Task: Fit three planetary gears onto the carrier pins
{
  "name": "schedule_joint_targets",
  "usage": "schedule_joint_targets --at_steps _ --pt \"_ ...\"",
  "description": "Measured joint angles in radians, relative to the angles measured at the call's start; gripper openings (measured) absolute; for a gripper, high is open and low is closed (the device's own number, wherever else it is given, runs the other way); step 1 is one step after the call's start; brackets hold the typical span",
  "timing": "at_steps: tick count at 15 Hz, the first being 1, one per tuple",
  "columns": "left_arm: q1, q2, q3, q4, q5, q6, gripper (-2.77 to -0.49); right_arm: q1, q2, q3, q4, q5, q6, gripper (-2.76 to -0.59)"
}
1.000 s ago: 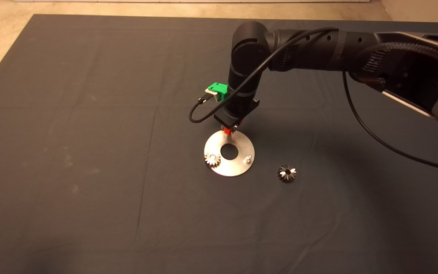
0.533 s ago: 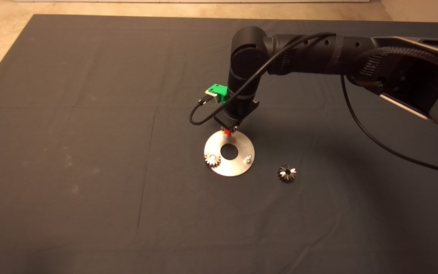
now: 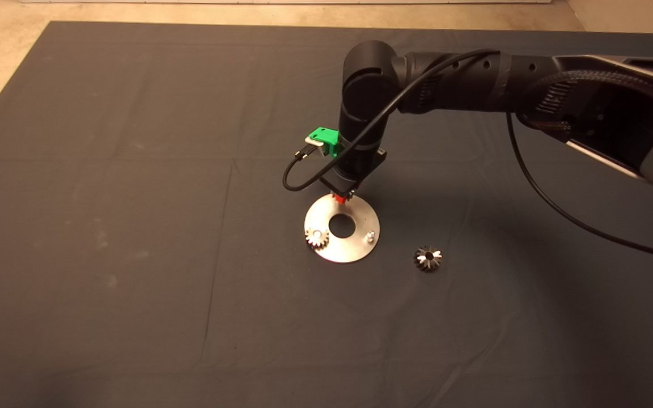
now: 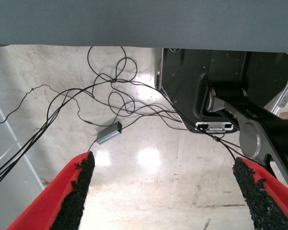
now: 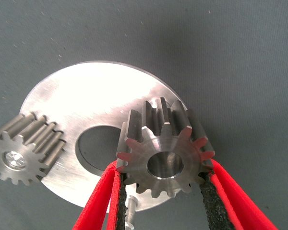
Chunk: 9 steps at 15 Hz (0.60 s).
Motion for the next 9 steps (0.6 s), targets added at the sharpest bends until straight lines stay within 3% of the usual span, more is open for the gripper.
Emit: schedule_joint_targets --at_steps 9 --pt "0.0 0.0 0.0 0.0 0.0 0.003 -1.22 -0.002 0.0 0.0 -0.001 -0.006 0.0 -2.42"
